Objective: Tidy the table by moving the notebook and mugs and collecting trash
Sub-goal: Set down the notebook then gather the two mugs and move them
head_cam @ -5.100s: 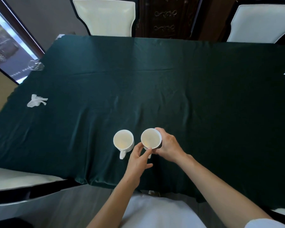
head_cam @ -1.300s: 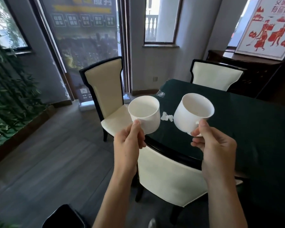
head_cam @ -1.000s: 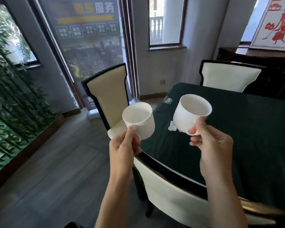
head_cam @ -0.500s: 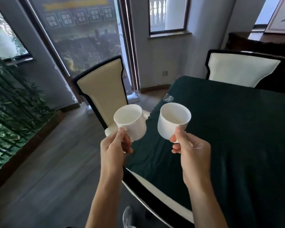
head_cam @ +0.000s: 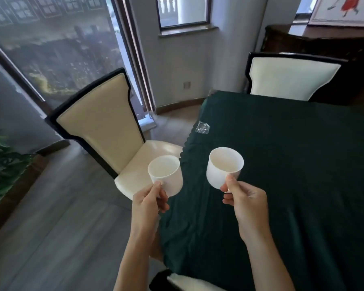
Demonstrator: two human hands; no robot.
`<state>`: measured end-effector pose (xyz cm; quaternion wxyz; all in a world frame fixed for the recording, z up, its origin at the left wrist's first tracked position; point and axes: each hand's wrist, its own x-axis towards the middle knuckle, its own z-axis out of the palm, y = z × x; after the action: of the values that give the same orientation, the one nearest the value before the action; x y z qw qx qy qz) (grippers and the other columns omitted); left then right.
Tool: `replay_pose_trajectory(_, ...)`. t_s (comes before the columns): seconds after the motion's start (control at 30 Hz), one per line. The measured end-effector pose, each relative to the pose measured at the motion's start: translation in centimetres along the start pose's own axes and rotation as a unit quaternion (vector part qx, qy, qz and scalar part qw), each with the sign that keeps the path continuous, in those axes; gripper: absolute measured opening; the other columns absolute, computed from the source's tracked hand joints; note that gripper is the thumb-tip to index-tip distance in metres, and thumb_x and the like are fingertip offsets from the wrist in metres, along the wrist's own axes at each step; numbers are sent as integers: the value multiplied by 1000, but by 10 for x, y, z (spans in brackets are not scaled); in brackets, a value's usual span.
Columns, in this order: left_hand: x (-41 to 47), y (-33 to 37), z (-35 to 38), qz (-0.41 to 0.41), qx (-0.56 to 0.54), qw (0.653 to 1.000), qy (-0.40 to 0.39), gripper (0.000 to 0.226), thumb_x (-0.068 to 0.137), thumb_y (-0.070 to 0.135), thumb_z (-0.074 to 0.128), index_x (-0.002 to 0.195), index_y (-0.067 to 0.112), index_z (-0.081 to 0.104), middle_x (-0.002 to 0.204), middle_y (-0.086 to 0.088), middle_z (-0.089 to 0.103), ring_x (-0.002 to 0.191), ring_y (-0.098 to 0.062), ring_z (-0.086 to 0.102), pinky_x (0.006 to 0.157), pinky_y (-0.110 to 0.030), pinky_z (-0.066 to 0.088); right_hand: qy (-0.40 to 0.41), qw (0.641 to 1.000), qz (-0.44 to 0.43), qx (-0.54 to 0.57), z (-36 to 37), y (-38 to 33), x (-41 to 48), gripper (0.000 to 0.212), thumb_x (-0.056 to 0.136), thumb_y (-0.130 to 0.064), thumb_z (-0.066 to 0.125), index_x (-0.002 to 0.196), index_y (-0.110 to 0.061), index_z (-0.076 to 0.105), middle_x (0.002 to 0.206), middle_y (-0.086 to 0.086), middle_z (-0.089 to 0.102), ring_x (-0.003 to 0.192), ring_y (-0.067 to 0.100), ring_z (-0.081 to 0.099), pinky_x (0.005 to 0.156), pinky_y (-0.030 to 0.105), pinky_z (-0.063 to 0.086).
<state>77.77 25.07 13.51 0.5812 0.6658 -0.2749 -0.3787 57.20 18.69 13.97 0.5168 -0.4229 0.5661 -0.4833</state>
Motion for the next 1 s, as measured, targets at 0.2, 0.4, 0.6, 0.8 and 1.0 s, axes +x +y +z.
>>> replay_pose_trajectory(0.2,49,-46,0,-82,37,994,-55,52,104,19,53,53,13,58,54,-6,60,48,-16,55,48,-22,44,22,992,118,-29,31,44,24,31,95,-26,71,68,-21,83,76,2,80,71,17,73,75,39,66)
replay_pose_trajectory(0.4,68,-95,9,-158,53,982,-84,48,104,19,54,57,10,58,58,-6,64,51,-16,59,49,-23,48,51,977,188,-85,50,91,26,34,93,-25,70,64,-13,80,74,6,79,68,18,74,79,43,66)
replay_pose_trajectory(0.6,71,-124,23,-196,76,972,-107,46,105,22,53,62,9,60,66,-6,68,62,-19,63,61,-29,55,70,958,269,-69,54,126,18,35,95,-19,69,63,-7,78,79,5,77,69,19,73,76,36,66)
replay_pose_trajectory(0.8,69,-138,24,-204,86,968,-118,45,107,23,54,66,7,64,72,-10,70,68,-22,65,65,-31,56,67,945,317,-47,49,144,16,26,95,-17,69,76,-2,80,89,11,79,75,20,76,78,36,66)
replay_pose_trajectory(1.0,65,-144,18,-203,101,966,-122,43,108,25,53,72,7,69,73,-8,71,70,-21,65,67,-29,55,39,932,359,-31,47,143,19,18,97,-14,67,91,1,76,96,13,78,88,25,75,74,32,65)
